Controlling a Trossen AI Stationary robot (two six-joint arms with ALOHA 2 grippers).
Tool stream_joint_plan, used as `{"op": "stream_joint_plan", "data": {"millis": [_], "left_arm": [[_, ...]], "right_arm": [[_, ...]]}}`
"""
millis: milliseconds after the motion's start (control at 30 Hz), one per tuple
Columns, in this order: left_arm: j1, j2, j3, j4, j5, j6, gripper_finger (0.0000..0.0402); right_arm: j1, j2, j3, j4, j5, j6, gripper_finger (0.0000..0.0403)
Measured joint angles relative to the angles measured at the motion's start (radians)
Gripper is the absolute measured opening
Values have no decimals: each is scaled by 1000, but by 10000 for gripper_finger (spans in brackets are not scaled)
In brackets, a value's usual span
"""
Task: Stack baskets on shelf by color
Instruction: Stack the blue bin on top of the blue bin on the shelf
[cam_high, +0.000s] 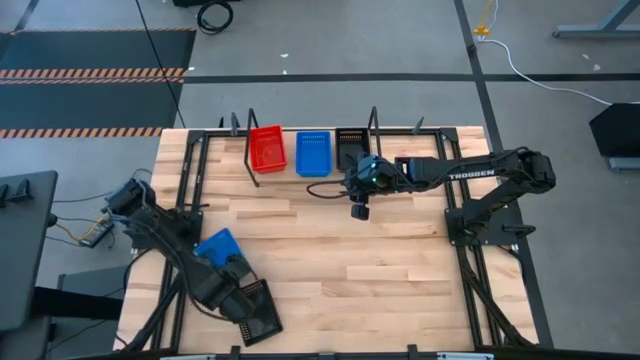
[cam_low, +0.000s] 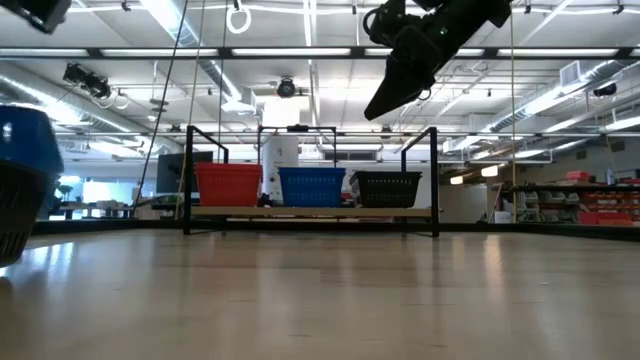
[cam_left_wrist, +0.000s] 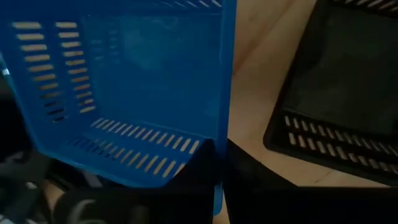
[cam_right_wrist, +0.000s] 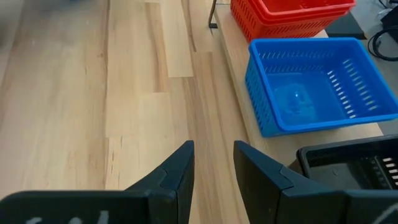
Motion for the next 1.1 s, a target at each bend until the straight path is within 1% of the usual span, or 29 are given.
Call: {"op": "stream_joint_plan", "data": {"millis": [67, 167, 267, 333, 400, 567, 600, 667, 800, 900, 1000, 1100], "left_arm": [[19, -1, 32, -43, -4, 33, 13], [55, -5, 91, -160, -31, 94, 13], [101, -5, 147, -257, -113, 157, 13], [132, -5, 181, -286, -177, 218, 13], [159, -5, 212, -292, -235, 286, 13], [237, -4, 269, -299, -364, 482, 13], [255, -4, 280, -300, -389, 523, 13], [297, -4, 298, -300, -429, 612, 13], [391, -4, 336, -295, -508, 811, 13], [477, -4, 355, -244, -569, 999, 14], [576, -3, 363, -158, -582, 1204, 14], [684, -3, 363, -54, -577, 1376, 13]], "right_arm": [[3, 0, 0, 0, 0, 0, 119], [6, 0, 0, 0, 0, 0, 119], [7, 0, 0, -2, 0, -5, 119], [8, 0, 0, -9, 13, -6, 119], [8, 0, 0, -22, 67, -26, 119], [-11, -2, 0, -83, 275, -78, 119], [-20, -5, 0, -94, 301, -79, 119], [-41, -11, 0, -119, 317, -68, 119], [-65, -19, 0, -170, 311, 5, 119], [-67, -19, 1, -232, 255, 63, 119], [-56, -19, 1, -285, 166, 150, 119], [-24, -19, 1, -330, 138, 238, 119]]}}
